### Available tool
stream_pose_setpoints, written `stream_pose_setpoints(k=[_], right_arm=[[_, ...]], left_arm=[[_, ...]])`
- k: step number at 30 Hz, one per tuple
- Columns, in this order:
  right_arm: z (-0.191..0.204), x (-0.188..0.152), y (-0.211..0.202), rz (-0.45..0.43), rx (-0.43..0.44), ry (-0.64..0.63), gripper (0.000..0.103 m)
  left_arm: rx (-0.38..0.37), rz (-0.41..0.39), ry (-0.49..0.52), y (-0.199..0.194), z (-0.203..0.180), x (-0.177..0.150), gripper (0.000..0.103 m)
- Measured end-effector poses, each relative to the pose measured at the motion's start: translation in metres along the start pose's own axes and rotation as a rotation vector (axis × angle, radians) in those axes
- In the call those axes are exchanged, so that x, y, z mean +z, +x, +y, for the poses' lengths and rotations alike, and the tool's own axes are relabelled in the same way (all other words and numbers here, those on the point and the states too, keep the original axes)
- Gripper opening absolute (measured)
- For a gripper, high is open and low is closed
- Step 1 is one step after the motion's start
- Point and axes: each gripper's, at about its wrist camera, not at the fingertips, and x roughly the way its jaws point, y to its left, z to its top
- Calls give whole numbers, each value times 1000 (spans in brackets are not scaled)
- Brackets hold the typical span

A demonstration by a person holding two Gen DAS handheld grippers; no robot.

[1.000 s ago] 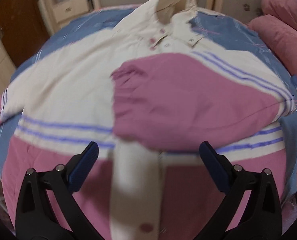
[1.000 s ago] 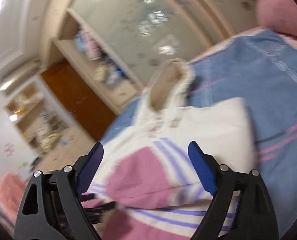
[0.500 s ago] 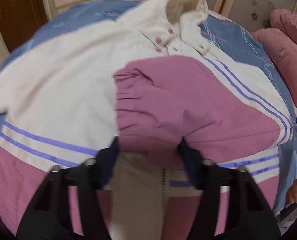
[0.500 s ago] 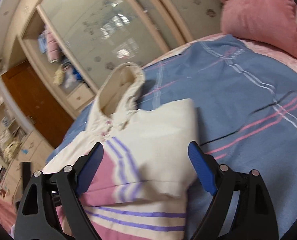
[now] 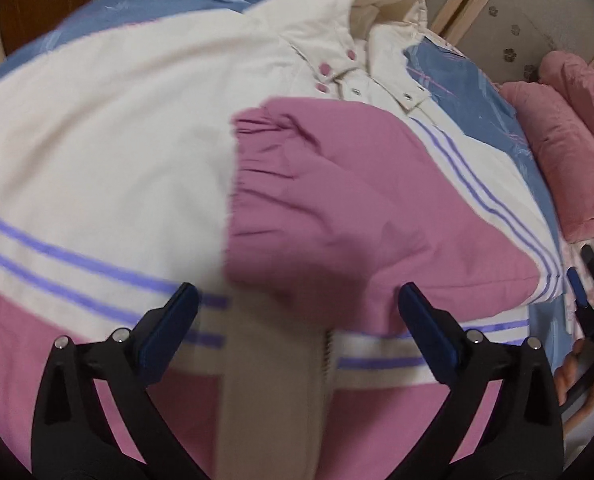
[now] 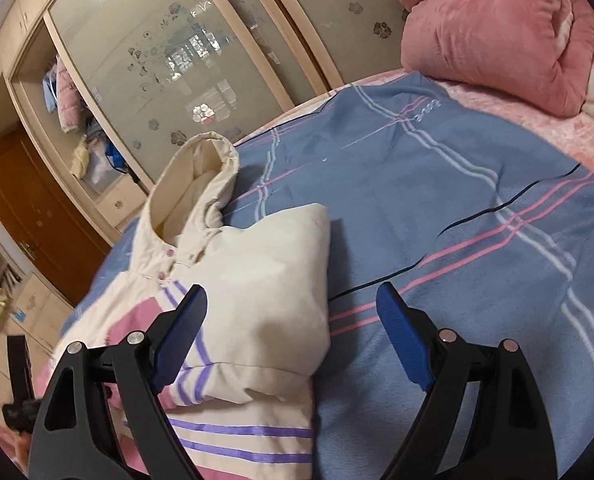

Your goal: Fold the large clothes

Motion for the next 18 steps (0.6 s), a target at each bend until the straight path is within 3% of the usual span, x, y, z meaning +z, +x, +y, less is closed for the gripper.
stream_pose_setpoints(k=[1,2,3,4,7,8,9,13,16,18], right_arm=[[1,0,-2,-11,-39,-36,87],[2,0,-4,-20,-80,-77,87],[3,-1,-5,-19,-137,-139,88],[2,-3,-4,-9,-160,-169,89],[-3,-14,6,90,-202,-289,90],[-5,-21,12,139,-219,-331,90],[-5,-25,16,163,-230,-358,90],[3,-41,26,235,-150,-406,90],[30,-48,30,232,-91,-467,90],[49,-52,39,215,-101,-481,90]], left_arm=[[41,-19,24,3,-5,2,69],[87,-36,41,4,-8,2,61],[108,-65,51,3,-11,4,43],[89,-76,52,1,-11,6,34],[97,-120,8,-9,-2,19,31],[117,-149,-29,-16,6,26,18],[125,-169,-56,-20,14,31,14],[156,-205,-147,-33,47,46,15],[149,-184,-156,-27,58,43,17],[167,-170,-146,-22,56,40,17]])
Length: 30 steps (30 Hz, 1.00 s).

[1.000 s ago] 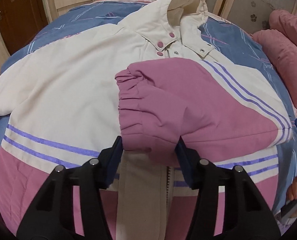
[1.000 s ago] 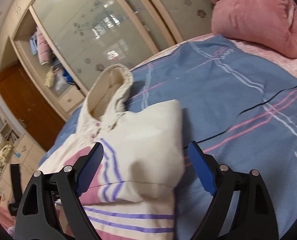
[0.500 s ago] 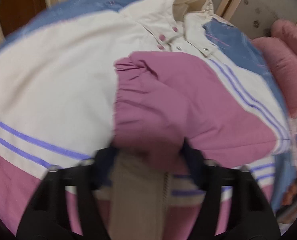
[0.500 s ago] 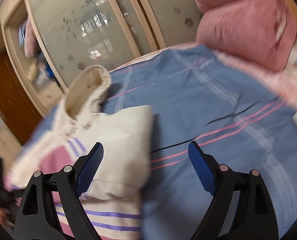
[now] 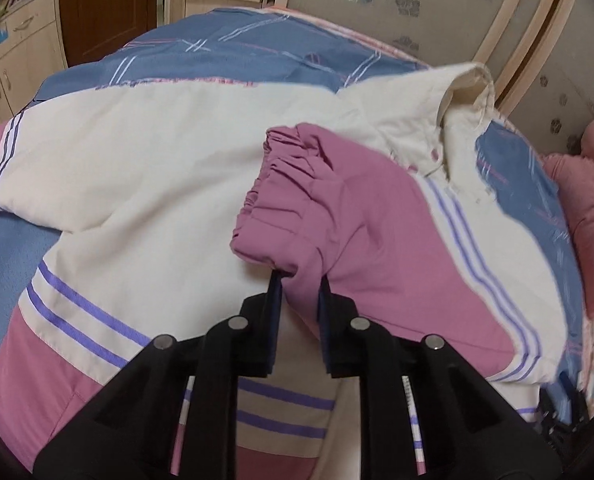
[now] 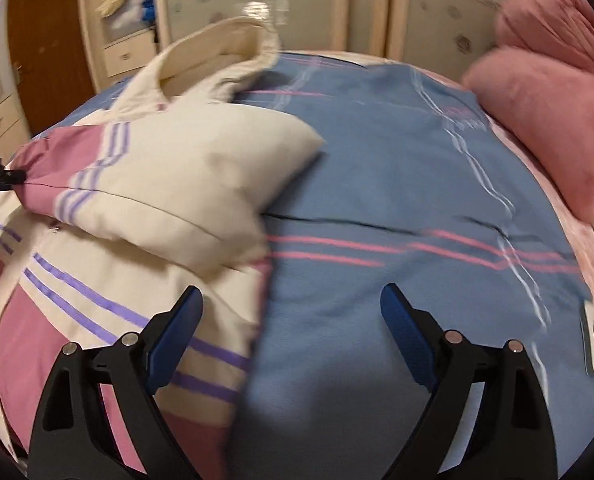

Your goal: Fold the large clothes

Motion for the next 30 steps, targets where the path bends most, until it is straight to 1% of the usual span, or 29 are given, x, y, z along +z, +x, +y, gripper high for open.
stream_pose_setpoints(k=[2,3,4,5,6,7,8,9,11,12,13,14,15,16,17,19,20,22,23,24,25,26,28,30], right_arm=[[17,7,13,5,-2,15,90],[21,11,18,14,-33,22,90],[21,14,21,20,-97,31,90],[13,17,22,23,-132,61,91],[4,21,21,36,-103,109,91],[-13,22,19,56,-64,186,92],[-24,21,18,71,-41,242,93],[-42,17,17,86,-36,306,93],[-61,9,19,109,-26,364,96],[-68,4,23,137,23,386,97],[-70,2,26,160,71,373,97],[-69,1,25,165,89,348,97],[-69,1,21,159,116,311,97],[-72,0,14,151,161,296,97],[-76,-2,5,128,213,297,97],[-88,-2,-9,44,279,335,97],[-98,-2,-19,-26,329,392,97],[-106,1,-22,-87,397,476,97],[-104,4,-20,-102,412,513,96],[-100,9,-18,-109,409,516,91],[-91,15,-16,-119,412,510,88],[-80,21,-13,-130,435,504,85],[-66,26,-12,-151,505,513,81],[-49,34,-8,-154,622,525,79]], left_arm=[[13,14,6,7,-4,-5,19],[14,20,9,10,-5,-6,19],[17,22,14,10,-5,-8,20],[20,22,24,9,-7,-10,21],[18,20,31,8,-9,-11,21],[13,20,38,8,-10,-12,24],[-13,30,48,9,-12,-13,27],[-35,37,56,9,-14,-13,29],[-68,48,75,13,-21,-14,31],[-58,47,84,15,-24,-15,31],[-34,43,94,17,-27,-15,31],[-15,37,97,19,-28,-14,31],[-13,34,91,19,-28,-13,31],[-9,28,83,19,-25,-11,31],[16,13,77,17,-21,-9,31],[53,-11,60,12,-10,-6,31],[54,-12,52,11,-6,-5,33],[49,-3,53,11,-1,-5,35],[53,-3,59,11,-1,-7,36],[62,-4,70,12,-3,-8,37],[73,-6,80,12,-4,-9,37],[85,-9,92,12,-7,-11,37],[99,-14,103,12,-7,-14,37],[115,-17,111,13,-7,-15,41]])
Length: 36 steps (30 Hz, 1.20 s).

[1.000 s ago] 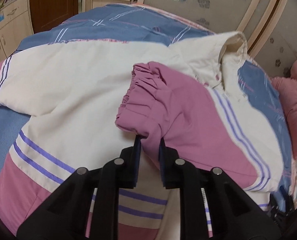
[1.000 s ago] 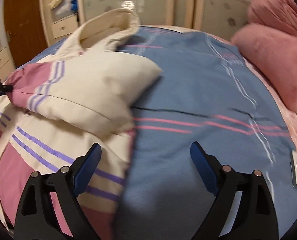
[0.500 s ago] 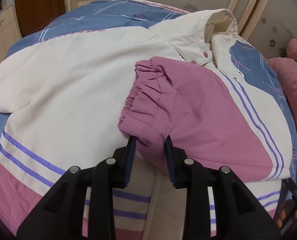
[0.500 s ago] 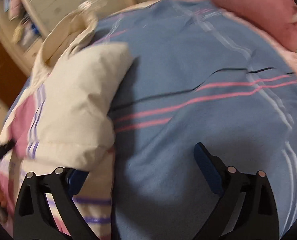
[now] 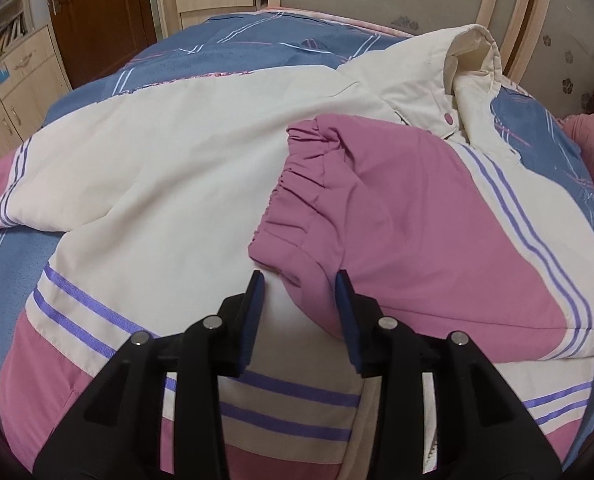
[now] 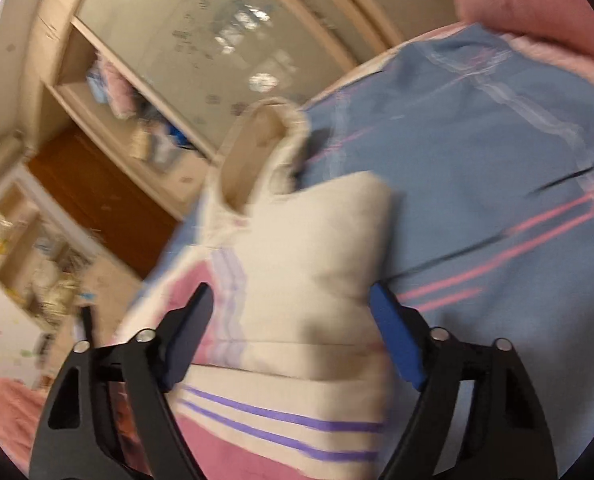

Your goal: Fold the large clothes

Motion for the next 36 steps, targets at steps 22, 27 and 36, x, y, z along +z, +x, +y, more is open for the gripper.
stream_pose_setpoints(k=[22,27,36], right_arm=[[37,-29,53,104,-353,-241,63],[35,-42,79,160,-459,-319,63],[60,-42,71,57,-443,-389,63]], left_arm=[[-165,-68,-12,-24,-16,21,53],[-142,51,-3,29,-27,19,51],[-126,29,37,36,-25,18,52]])
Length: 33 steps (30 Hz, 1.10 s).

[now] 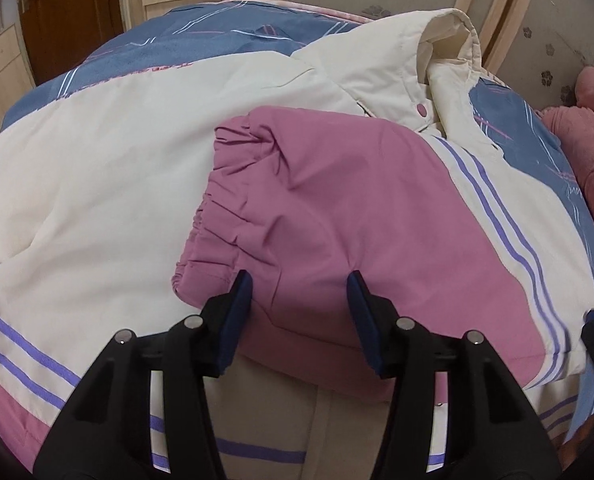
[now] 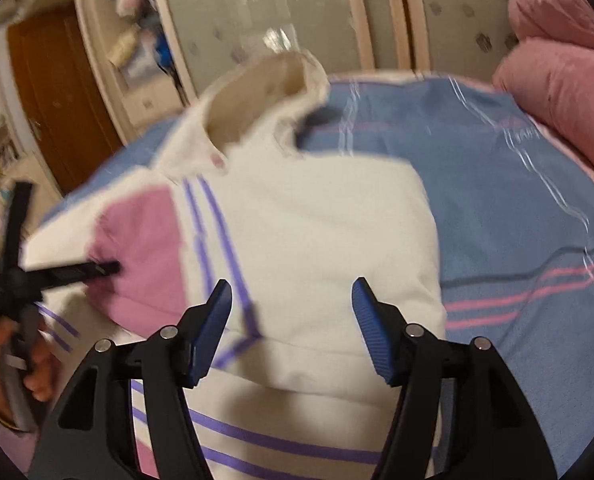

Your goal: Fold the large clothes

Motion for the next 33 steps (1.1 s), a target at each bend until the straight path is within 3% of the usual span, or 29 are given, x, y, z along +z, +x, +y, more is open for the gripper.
stream_pose_setpoints(k=[4,8,14,15,17,19,22,23,25,26,28,31,32,33], right_arm=[[-1,-7,43,163,-79,-5,63],[14,-9,42,147,-130,-100,70],[17,-15,40,152,-138,-158,71],[17,-17,38,145,-136,-173,71],[17,-20,34,134,-130,-185,71],[15,-20,31,124,-116,-178,71],[14,-20,20,117,-82,-153,71],[12,-19,13,128,3,-118,71],[11,-20,3,173,253,-22,71],[13,-23,-1,218,449,43,71],[28,-30,-4,277,649,66,71],[62,-49,1,368,743,13,66],[77,-59,8,429,772,-1,55],[88,-67,15,476,767,-20,50]], left_arm=[[-18,5,-3,-1,1,1,52],[-51,12,-17,-7,8,0,52],[-52,12,-6,-18,10,-14,53],[-74,22,-33,-28,13,-20,57],[-149,25,-61,-49,16,-32,94],[-171,7,-40,-67,15,-46,95],[-119,11,52,-85,10,-70,95],[-119,15,65,-88,12,-77,94],[-129,25,63,-91,20,-86,94],[-127,28,48,-92,27,-88,94],[-107,33,-9,-93,47,-88,86],[-92,37,-75,-95,70,-88,81],[-74,29,-90,-98,77,-90,81],[-58,23,-93,-100,79,-91,81]])
